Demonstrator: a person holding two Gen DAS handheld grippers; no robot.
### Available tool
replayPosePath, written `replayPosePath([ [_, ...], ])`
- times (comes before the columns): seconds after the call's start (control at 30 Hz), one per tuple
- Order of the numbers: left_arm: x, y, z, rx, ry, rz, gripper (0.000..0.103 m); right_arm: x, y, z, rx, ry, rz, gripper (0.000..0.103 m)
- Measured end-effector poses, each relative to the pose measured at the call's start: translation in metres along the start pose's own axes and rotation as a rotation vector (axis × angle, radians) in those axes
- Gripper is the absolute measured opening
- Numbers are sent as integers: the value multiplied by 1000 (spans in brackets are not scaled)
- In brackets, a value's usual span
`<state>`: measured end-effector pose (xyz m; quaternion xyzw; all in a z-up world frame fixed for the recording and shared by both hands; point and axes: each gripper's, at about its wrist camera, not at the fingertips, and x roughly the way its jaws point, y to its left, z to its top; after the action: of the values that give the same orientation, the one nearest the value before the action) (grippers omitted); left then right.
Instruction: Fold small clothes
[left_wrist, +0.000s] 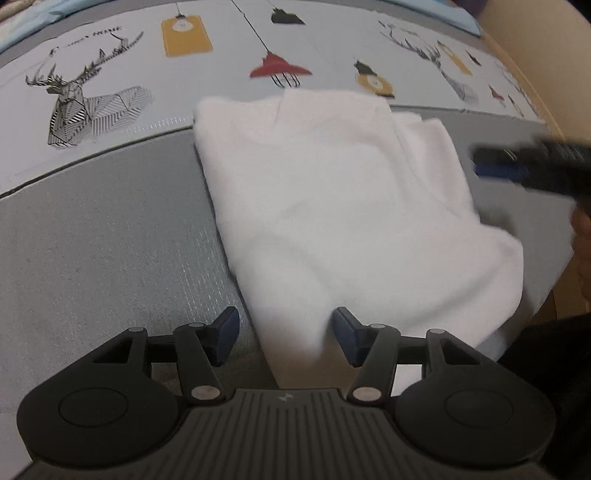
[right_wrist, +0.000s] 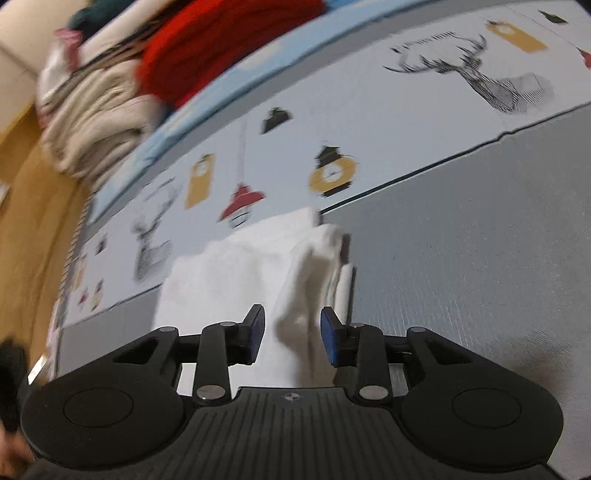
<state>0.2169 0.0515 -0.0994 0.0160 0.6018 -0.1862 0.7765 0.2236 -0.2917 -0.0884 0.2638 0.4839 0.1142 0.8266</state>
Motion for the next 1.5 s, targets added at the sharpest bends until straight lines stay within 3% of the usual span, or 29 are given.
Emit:
replayPosePath([
  [0.1, -4, 2, -2, 4, -10, -10, 62, 34, 11, 10, 23, -12, -50, 34],
  [0.17, -5, 6, -4, -5, -12, -18, 62, 47, 17, 9, 17, -14, -32, 2],
  [0.2, -5, 8, -4, -5, -11, -20, 62, 47, 22, 10, -2, -29, -32, 3],
  [0.3, -4, 10, -6, -1, -11, -32, 64, 28, 25, 15, 5, -202, -37, 2],
  [0.37, -5, 11, -6, -4, -13, -46, 67, 32, 17, 18, 23, -187, -116, 3],
  [0.4, -5, 11, -7, -2, -11, -45, 67, 41, 14, 16, 11, -139, -173, 3],
  [0.47, -4, 10, -6, 7, -7, -35, 67, 48, 11, 13, 8, -87, -207, 4],
  [0.57, -10, 13, -4, -9, -30, -39, 66, 33, 16, 9, -29, -134, -221, 13],
  [0.63, -18, 18, -2, -42, -69, -53, 66, 12, 18, 4, -64, -164, -174, 18],
  [0.73, -26, 20, -1, -59, -105, -78, 66, -10, 18, -5, -127, -124, -43, 18],
  [0.83, -26, 14, -2, -39, -103, -75, 66, -14, 20, -23, -236, 33, 41, 25],
  [0.9, -23, 10, -4, -28, -96, -81, 66, -7, 19, -39, -315, 154, 43, 26],
  [1.03, -3, -1, -14, 37, -23, -61, 66, 12, 9, -70, -477, 318, -141, 29],
  [1.13, 16, -17, -29, 159, 83, 1, 66, 1, 4, -64, -456, 269, -134, 30],
  [1.23, 9, -20, -31, 201, 74, 4, 66, -22, 1, -47, -365, 138, -60, 30],
  [1.33, -10, -8, -22, 127, -11, -30, 66, -32, -2, -33, -254, 16, -24, 35],
  [1.43, -21, 12, -8, -24, -98, -66, 66, -19, -5, -24, -143, 20, 25, 47],
  [1.5, -21, 20, -2, -104, -125, -72, 66, -4, -1, -22, -110, 49, 29, 48],
])
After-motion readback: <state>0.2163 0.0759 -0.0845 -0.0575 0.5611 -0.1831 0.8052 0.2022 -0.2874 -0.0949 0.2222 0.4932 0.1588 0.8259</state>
